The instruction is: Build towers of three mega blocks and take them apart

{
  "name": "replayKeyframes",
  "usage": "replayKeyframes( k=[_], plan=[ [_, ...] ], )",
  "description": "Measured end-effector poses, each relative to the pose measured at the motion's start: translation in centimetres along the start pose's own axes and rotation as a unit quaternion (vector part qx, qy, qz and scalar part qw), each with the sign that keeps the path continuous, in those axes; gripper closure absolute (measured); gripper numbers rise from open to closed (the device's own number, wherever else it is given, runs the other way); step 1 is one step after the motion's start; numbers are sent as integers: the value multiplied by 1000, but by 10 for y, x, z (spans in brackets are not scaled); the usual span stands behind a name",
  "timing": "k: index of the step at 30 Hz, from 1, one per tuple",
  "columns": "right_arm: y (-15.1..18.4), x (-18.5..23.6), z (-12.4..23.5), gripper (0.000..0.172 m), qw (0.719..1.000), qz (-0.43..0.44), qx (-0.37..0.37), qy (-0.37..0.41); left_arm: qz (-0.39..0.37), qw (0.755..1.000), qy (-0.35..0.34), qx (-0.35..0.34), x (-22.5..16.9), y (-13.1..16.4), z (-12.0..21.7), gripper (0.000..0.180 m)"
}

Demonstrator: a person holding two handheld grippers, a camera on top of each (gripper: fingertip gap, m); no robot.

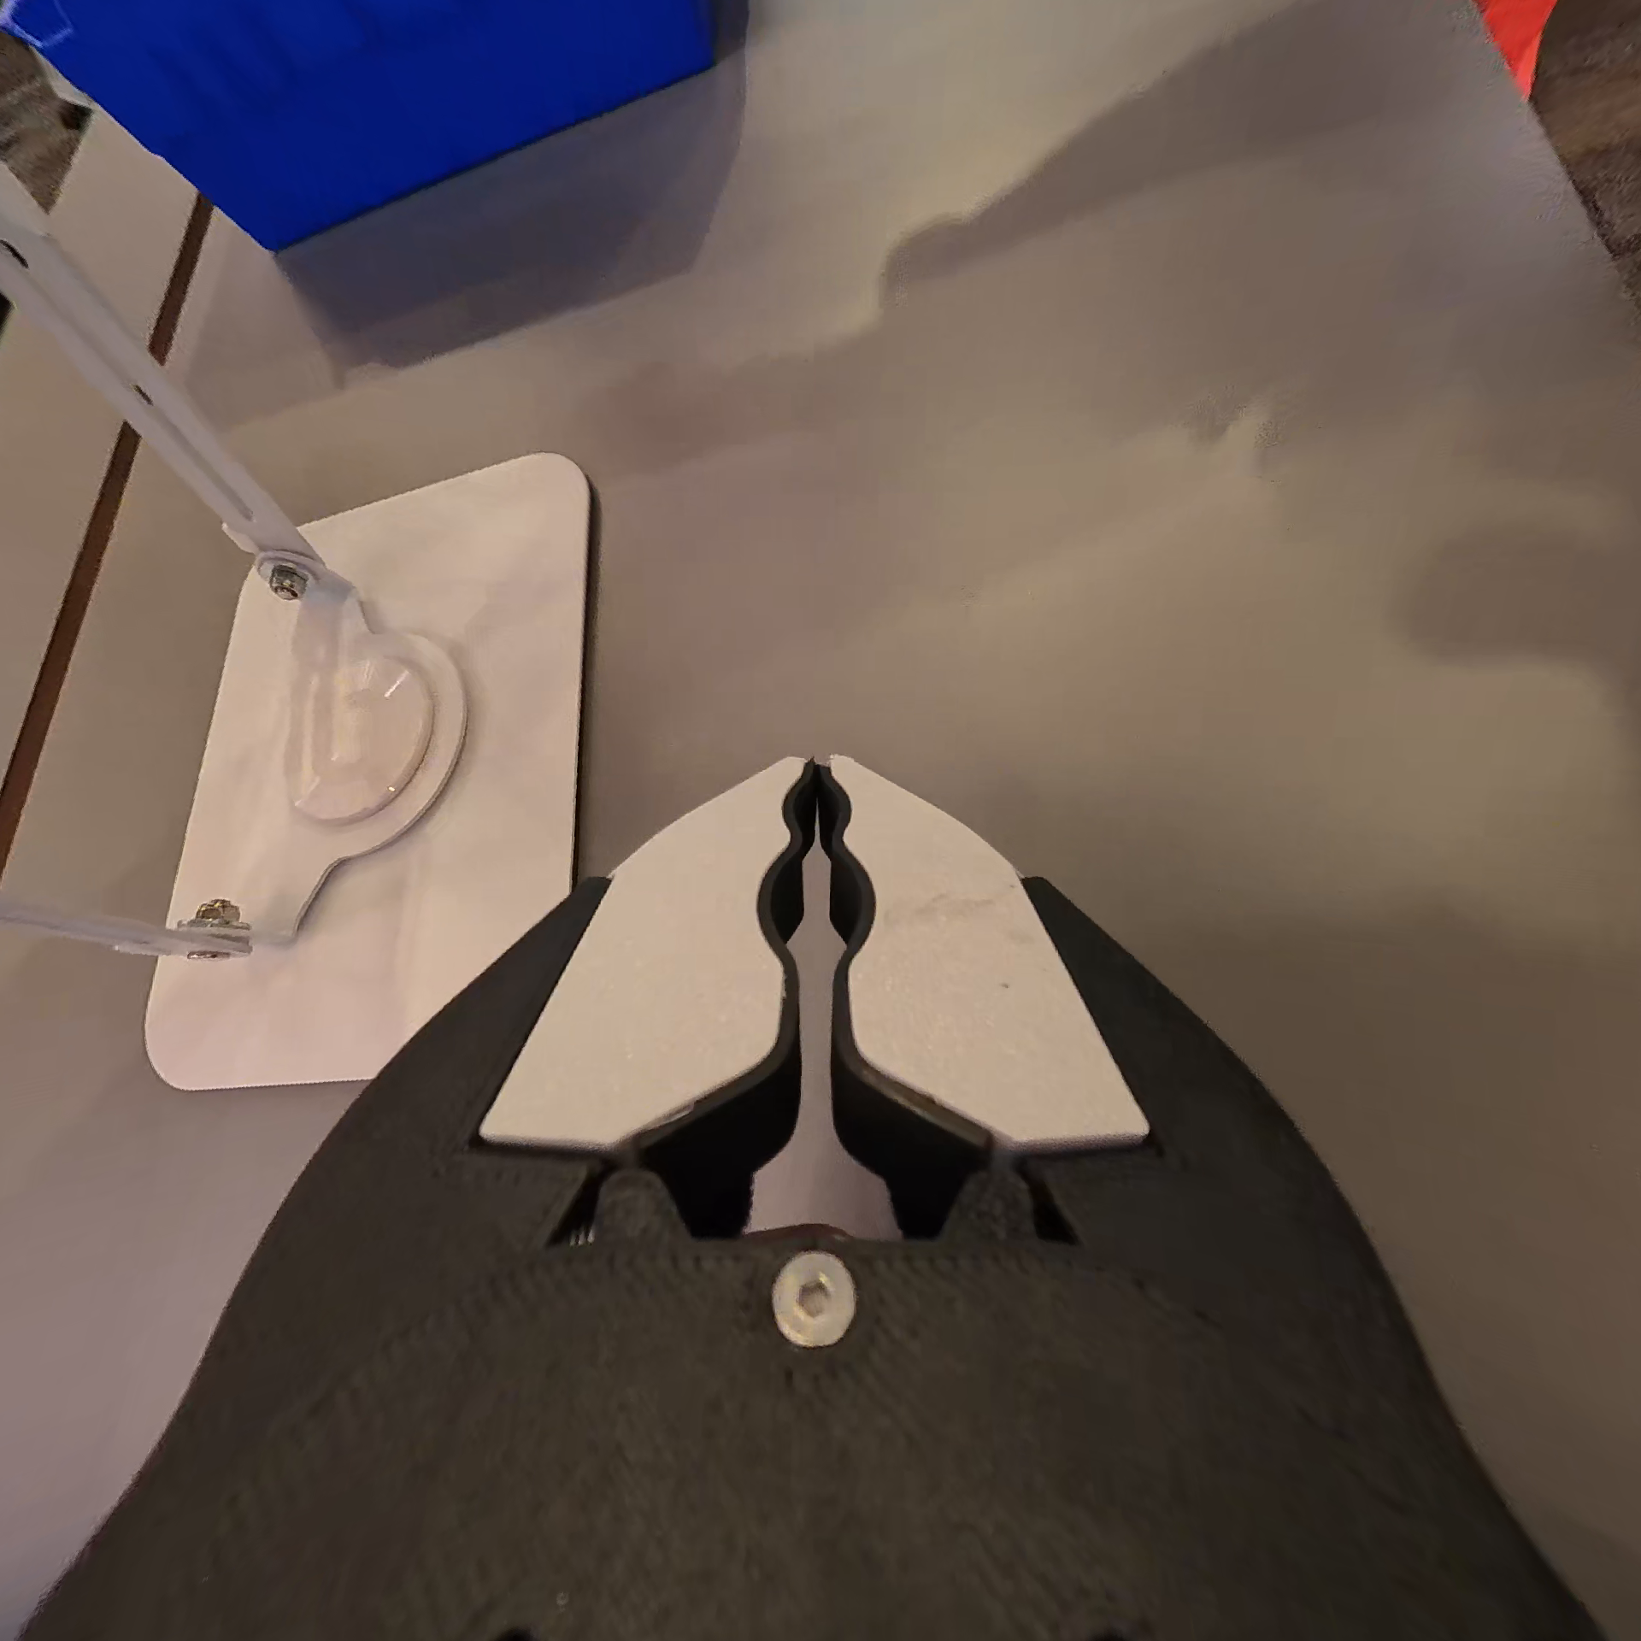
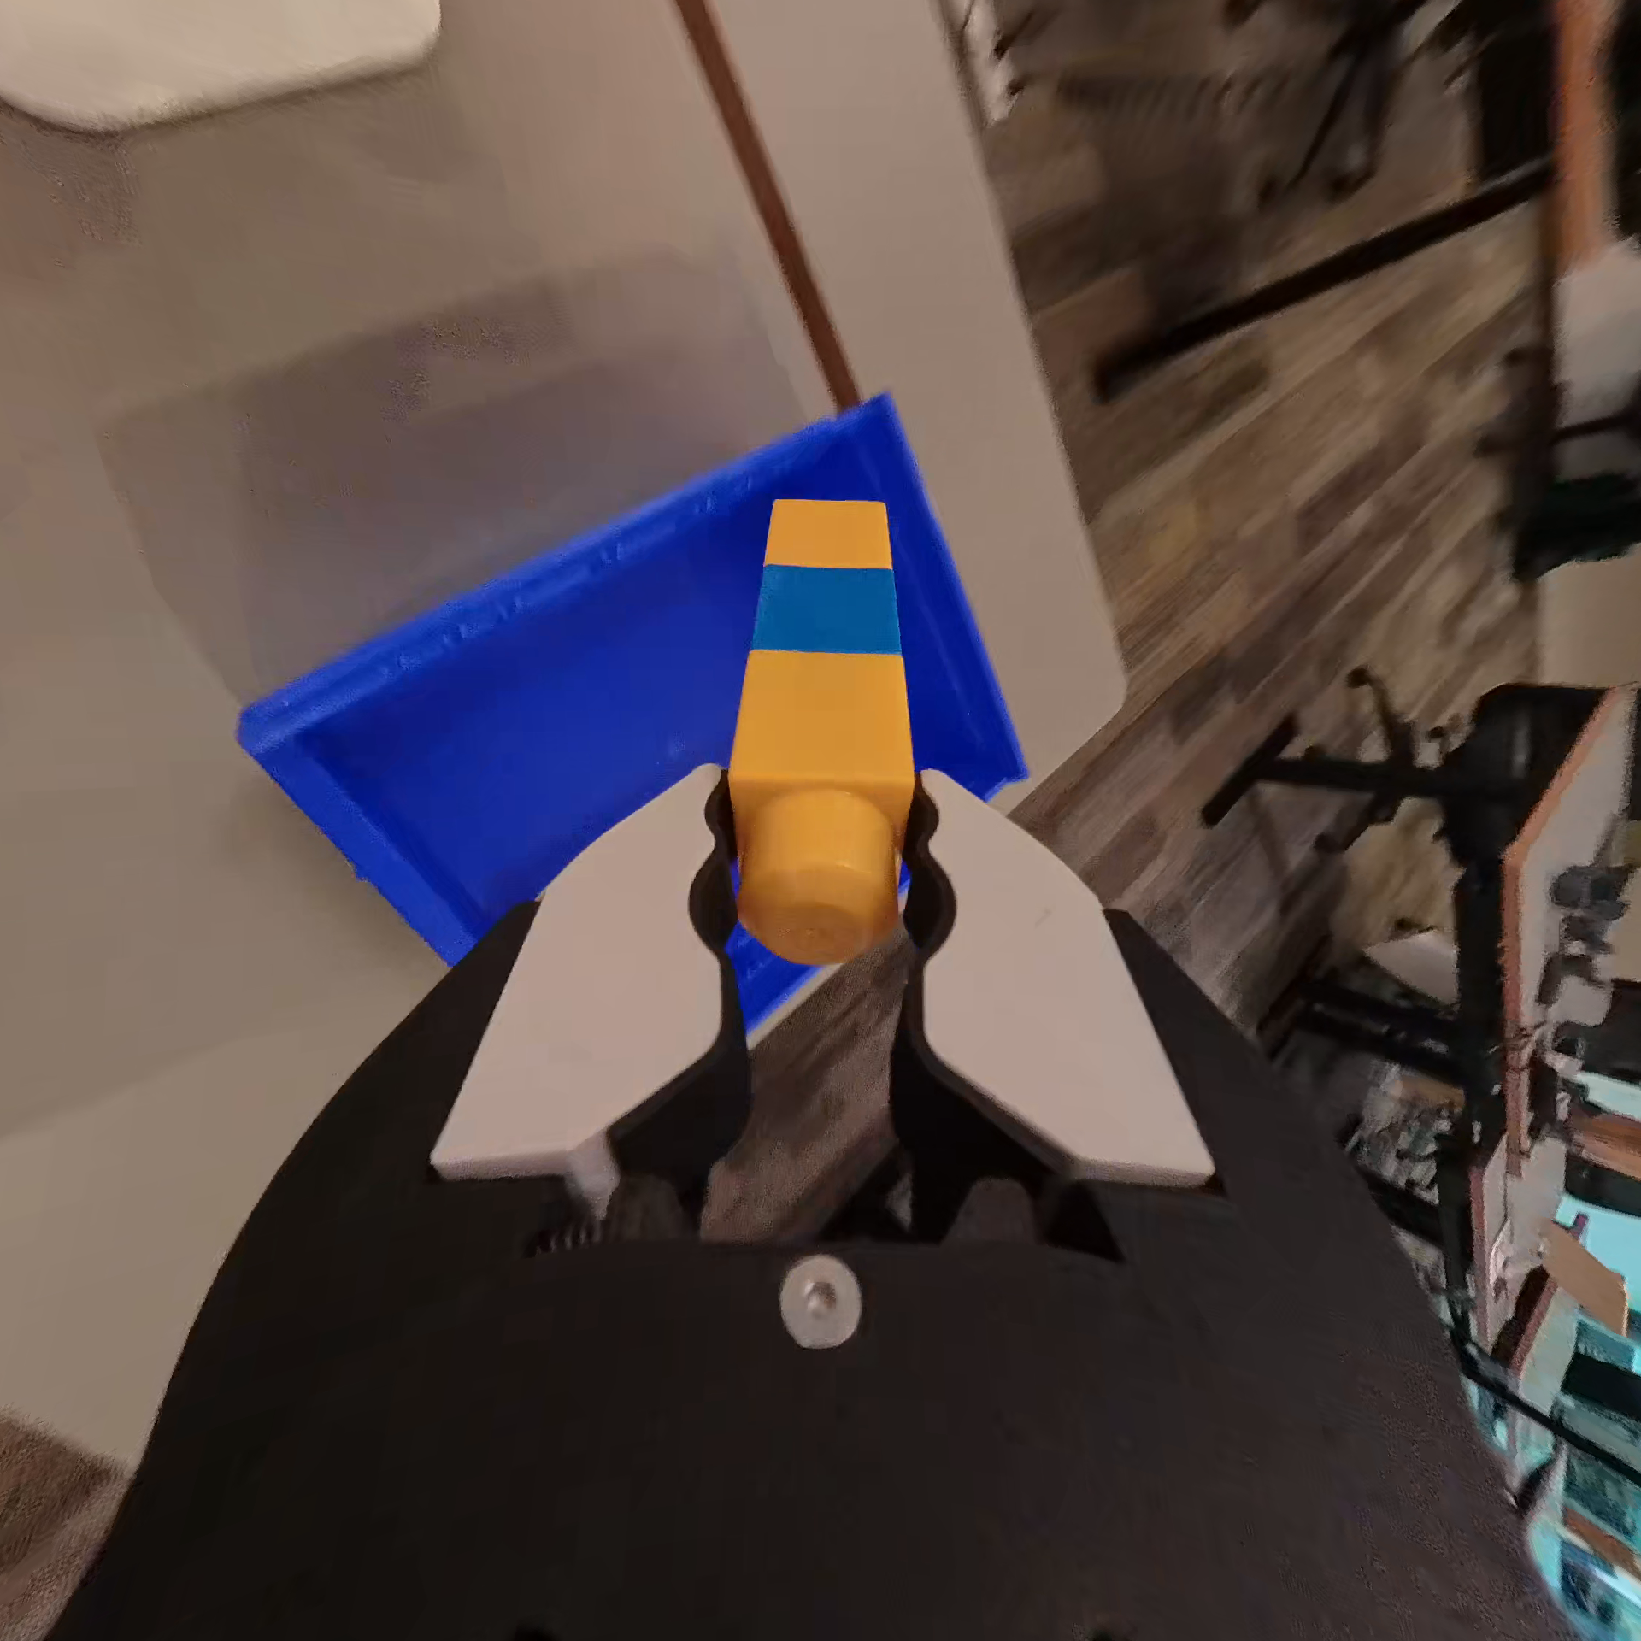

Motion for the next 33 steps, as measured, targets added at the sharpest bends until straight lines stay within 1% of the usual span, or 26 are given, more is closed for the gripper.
replayKeyframes(
  k=[2, 7, 9, 10, 13, 15, 19, 21, 26, 33],
  plan=[
    [9, -4, -21, 135, 997, 6, 45, -57, 0, 1000, 5, 1, -1, 0, -2, 180],
    [21, -7, -69, 135, 979, 4, 120, -165, 7, 1000, 1, 3, 3, 3, 0, 180],
    [28, -10, -86, 135, 970, 7, 156, -188, 10, 1000, 6, -1, 3, 2, 0, 180],
    [29, -9, -95, 135, 965, 0, 163, -205, 9, 1000, 8, 0, 2, 2, 0, 180],
    [30, -8, -118, 135, 958, -6, 171, -230, 5, 1000, 5, 10, 2, 5, -1, 180],
    [27, -5, -132, 135, 955, -17, 164, -248, 6, 1000, 8, 9, 2, 5, -1, 180],
    [18, 10, -153, 134, 939, -13, 164, -301, 9, 1000, 10, 8, 2, 5, 0, 180],
    [15, 13, -162, 134, 933, -6, 173, -314, 11, 1000, 11, 9, 2, 5, -1, 180],
    [14, 18, -174, 134, 920, -11, 183, -346, 14, 1000, 15, 10, 3, 7, -1, 180],
    [9, 16, -180, 134, 919, -4, 186, -348, 16, 1000, 19, 18, 3, 10, -3, 180]
  ],
)
Point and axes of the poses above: each gripper's, where its closed fingertips meet, z back along the fingers, y out of its underside, x = y × z across the jaws, the point moved 2 cm from there along z, back along the fingers, and after that the axes turned 15 degrees about z, right-handed, at the moved point
